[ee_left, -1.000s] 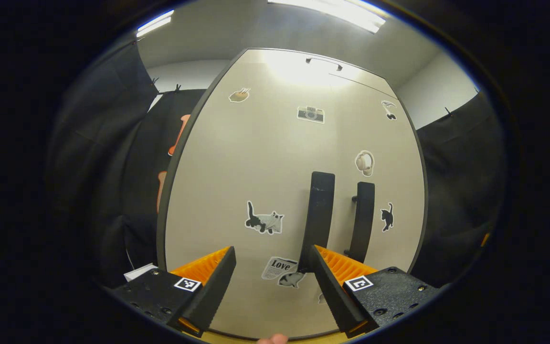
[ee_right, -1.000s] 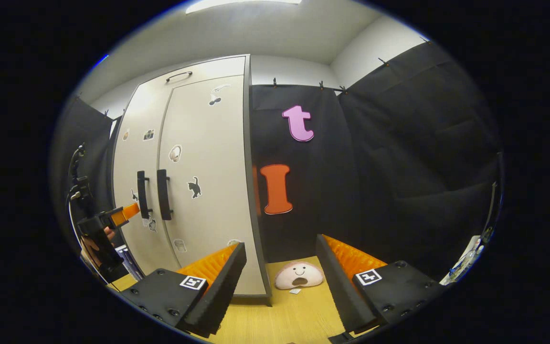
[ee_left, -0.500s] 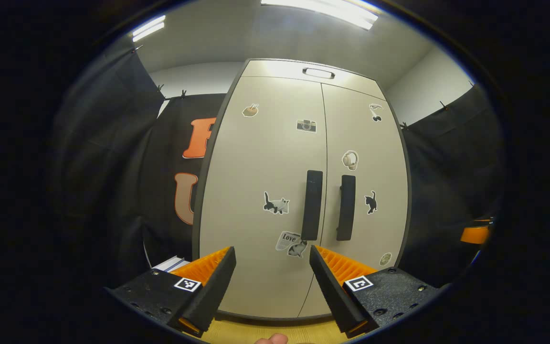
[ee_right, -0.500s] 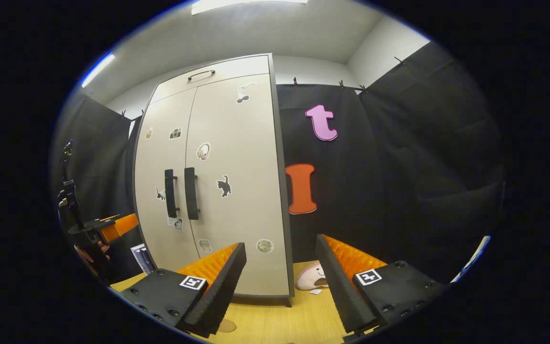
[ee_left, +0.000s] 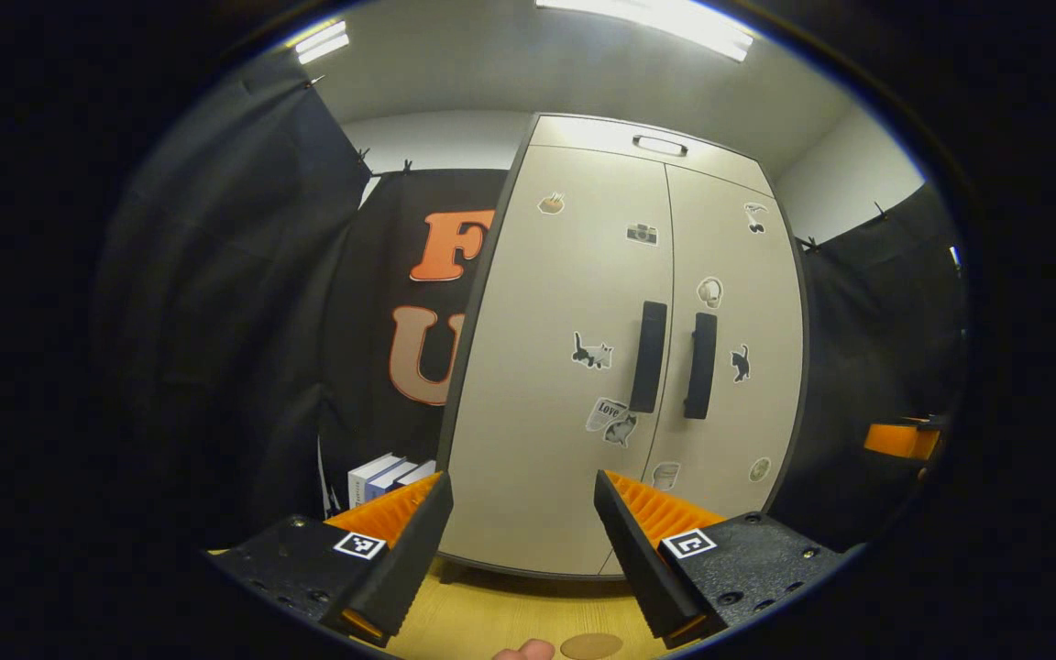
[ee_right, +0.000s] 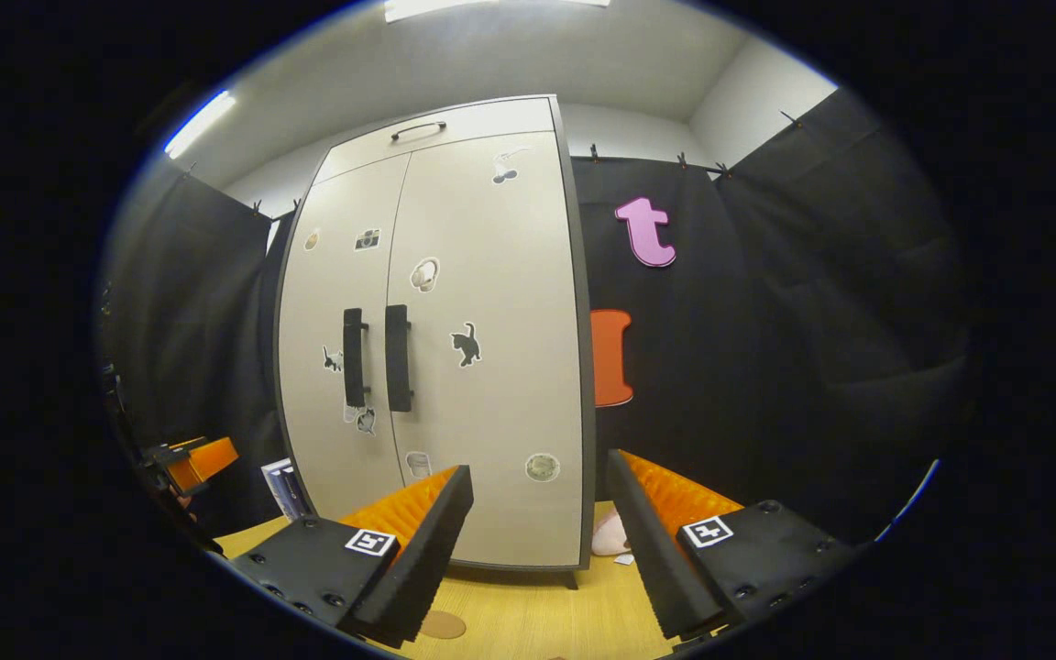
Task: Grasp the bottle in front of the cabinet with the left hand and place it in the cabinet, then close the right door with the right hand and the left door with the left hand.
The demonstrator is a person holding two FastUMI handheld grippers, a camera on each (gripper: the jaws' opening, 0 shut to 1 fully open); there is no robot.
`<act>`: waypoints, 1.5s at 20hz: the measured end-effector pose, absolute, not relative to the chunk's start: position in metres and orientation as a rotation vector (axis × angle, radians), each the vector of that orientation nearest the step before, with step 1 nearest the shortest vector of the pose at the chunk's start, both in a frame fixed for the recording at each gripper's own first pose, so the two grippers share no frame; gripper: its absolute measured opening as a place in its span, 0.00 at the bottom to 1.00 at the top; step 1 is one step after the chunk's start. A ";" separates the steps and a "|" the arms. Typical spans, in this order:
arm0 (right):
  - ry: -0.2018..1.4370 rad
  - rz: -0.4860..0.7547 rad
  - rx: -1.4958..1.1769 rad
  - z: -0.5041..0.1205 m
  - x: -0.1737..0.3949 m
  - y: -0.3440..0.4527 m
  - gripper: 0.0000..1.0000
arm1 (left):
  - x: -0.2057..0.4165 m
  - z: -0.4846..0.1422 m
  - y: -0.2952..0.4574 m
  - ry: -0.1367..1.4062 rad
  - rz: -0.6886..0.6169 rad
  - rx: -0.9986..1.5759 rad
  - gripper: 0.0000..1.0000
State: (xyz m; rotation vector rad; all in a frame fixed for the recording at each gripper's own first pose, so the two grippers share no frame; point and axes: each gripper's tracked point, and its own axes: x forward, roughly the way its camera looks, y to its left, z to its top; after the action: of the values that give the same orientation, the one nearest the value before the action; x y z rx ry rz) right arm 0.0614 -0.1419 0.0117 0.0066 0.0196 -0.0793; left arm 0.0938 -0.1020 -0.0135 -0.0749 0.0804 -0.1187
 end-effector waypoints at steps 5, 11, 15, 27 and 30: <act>0.032 -0.073 0.019 0.005 0.067 -0.138 0.97 | 0.078 -0.009 -0.091 0.061 -0.099 -0.059 0.94; 0.027 -0.052 0.028 0.005 0.071 -0.129 0.97 | 0.077 -0.001 -0.089 0.041 -0.095 -0.048 0.94; 0.011 -0.053 0.041 0.010 0.069 -0.129 0.97 | 0.077 0.002 -0.089 0.037 -0.103 -0.045 0.94; 0.008 -0.044 0.047 0.009 0.061 -0.124 0.97 | 0.072 0.003 -0.089 0.046 -0.115 -0.033 0.94; 0.005 -0.041 0.053 0.010 0.060 -0.123 0.97 | 0.071 0.005 -0.090 0.043 -0.116 -0.042 0.94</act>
State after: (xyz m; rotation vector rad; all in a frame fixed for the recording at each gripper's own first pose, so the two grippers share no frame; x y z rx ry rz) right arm 0.0600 -0.1228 0.0102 0.0532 0.0051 -0.0412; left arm 0.0710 -0.0896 0.0049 -0.0425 0.0433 -0.1159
